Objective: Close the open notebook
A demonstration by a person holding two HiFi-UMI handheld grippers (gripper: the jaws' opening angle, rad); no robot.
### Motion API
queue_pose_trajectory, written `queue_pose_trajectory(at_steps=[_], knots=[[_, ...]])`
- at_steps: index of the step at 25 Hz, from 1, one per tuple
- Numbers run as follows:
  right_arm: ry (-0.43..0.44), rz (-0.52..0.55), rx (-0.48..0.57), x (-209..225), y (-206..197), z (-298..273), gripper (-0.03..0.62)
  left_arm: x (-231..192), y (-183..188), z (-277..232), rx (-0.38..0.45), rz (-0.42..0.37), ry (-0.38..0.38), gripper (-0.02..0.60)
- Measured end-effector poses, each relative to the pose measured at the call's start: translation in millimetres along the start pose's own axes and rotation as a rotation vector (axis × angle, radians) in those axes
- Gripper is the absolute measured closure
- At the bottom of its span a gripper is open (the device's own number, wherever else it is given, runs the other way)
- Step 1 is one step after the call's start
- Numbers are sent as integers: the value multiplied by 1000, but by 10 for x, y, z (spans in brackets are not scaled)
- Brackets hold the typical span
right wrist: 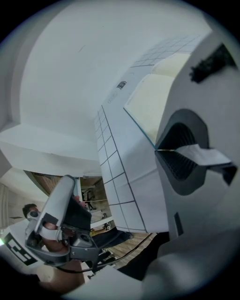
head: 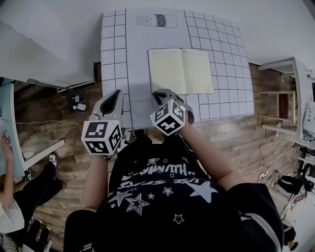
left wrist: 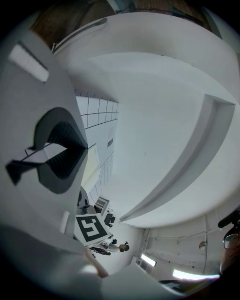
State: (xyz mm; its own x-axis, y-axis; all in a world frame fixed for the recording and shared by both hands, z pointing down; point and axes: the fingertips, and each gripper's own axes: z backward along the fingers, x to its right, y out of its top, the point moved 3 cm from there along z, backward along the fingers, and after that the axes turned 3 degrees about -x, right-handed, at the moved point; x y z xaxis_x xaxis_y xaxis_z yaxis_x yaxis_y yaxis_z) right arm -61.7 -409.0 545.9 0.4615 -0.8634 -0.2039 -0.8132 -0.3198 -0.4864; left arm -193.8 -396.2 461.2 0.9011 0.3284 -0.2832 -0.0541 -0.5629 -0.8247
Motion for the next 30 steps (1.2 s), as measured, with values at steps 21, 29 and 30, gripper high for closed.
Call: queue_pose_trajectory(at_steps=[21,29,30], knots=[[60,-248,362,915,-381,1422,575,1024,227,-294,43,-22,64,572],[-9,-398,287,1451,-1170,1368,574,1347,268,-471,46,-38,82,572],[-8,-418,267,1495,-1273,1319,574,1373,267,-489,45,-41,86,572]])
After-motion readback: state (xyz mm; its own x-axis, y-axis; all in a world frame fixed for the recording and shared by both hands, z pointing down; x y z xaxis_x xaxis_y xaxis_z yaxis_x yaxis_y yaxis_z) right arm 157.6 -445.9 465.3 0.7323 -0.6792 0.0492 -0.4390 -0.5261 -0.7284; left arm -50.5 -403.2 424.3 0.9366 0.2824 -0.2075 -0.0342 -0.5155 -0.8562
